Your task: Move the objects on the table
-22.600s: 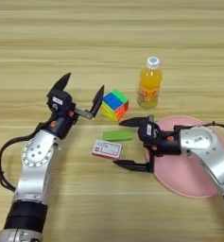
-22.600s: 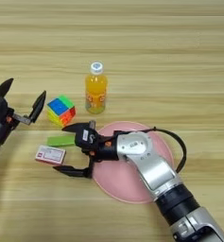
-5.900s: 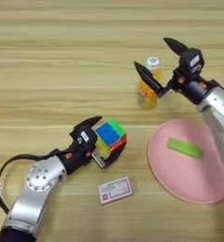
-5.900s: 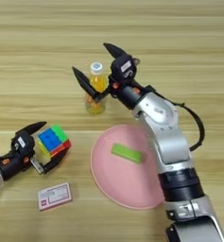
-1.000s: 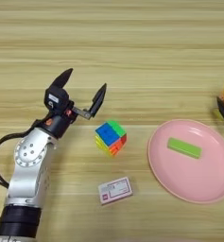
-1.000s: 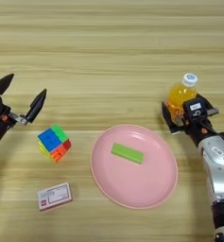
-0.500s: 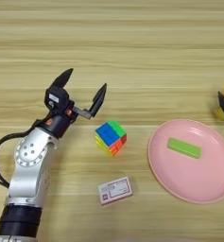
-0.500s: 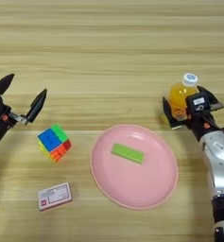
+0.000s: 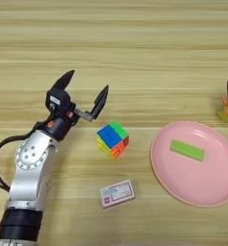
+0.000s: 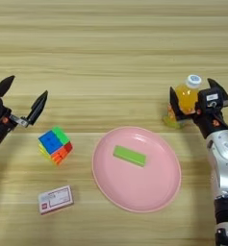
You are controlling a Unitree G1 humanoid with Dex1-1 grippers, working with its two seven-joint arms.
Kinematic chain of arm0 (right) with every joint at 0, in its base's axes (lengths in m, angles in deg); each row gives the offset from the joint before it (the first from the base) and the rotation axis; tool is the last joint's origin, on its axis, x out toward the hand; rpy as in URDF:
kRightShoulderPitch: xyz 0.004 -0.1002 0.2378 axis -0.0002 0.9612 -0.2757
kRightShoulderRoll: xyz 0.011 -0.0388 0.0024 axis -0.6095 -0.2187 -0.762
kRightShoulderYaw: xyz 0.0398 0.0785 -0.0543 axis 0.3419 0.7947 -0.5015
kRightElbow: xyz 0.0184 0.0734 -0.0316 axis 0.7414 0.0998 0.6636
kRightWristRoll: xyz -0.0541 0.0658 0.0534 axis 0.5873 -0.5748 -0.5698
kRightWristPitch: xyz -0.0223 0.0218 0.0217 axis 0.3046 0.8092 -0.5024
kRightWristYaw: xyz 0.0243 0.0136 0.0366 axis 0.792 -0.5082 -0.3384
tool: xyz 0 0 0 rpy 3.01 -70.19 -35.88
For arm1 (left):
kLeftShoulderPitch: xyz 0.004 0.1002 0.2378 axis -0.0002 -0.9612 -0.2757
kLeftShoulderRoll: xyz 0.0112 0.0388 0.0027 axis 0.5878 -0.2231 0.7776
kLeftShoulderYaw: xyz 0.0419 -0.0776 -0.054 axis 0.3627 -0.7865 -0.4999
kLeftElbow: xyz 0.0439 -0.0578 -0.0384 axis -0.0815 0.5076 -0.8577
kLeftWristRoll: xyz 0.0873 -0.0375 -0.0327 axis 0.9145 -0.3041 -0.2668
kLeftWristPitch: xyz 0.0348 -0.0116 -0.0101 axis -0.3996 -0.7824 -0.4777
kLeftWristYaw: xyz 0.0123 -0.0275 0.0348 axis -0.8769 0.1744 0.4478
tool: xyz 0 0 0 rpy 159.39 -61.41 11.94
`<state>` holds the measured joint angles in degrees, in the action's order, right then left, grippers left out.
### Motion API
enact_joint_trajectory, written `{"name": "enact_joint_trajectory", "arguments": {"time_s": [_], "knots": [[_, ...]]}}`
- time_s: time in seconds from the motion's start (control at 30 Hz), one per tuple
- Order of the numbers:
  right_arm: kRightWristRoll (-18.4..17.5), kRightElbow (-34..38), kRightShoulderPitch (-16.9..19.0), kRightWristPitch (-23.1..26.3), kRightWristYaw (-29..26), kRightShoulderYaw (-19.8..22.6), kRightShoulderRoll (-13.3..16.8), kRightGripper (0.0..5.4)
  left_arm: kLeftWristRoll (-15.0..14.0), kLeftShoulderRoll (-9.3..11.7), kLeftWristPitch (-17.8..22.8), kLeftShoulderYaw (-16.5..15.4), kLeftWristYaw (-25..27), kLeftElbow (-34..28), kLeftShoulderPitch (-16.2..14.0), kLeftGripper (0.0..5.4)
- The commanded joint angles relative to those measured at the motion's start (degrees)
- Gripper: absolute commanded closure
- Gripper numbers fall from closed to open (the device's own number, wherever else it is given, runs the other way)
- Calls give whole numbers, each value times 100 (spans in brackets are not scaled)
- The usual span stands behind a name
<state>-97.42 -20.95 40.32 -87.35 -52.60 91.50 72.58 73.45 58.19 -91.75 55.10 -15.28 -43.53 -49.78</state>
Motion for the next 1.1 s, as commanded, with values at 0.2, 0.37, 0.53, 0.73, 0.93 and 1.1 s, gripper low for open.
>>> {"name": "enact_joint_trajectory", "arguments": {"time_s": [0.2,0.37,0.53,0.73,0.93,1.1], "knots": [[-570,798,-49,-80,-236,166,-78,4,57,23,-52,11,3,51,77,0],[-1047,1466,-5,-73,-416,256,-136,4,58,24,-53,14,4,53,88,0],[-1479,2266,64,102,-605,265,-118,4,57,25,-53,19,8,51,93,0],[-1902,2890,197,439,-1011,232,37,4,60,30,-26,49,24,19,99,0],[-2387,3262,744,999,-2180,-61,447,4,60,64,22,120,94,-52,80,0],[-2317,3199,1106,1222,-2835,-352,642,4,77,135,106,300,273,-205,-12,0]]}}
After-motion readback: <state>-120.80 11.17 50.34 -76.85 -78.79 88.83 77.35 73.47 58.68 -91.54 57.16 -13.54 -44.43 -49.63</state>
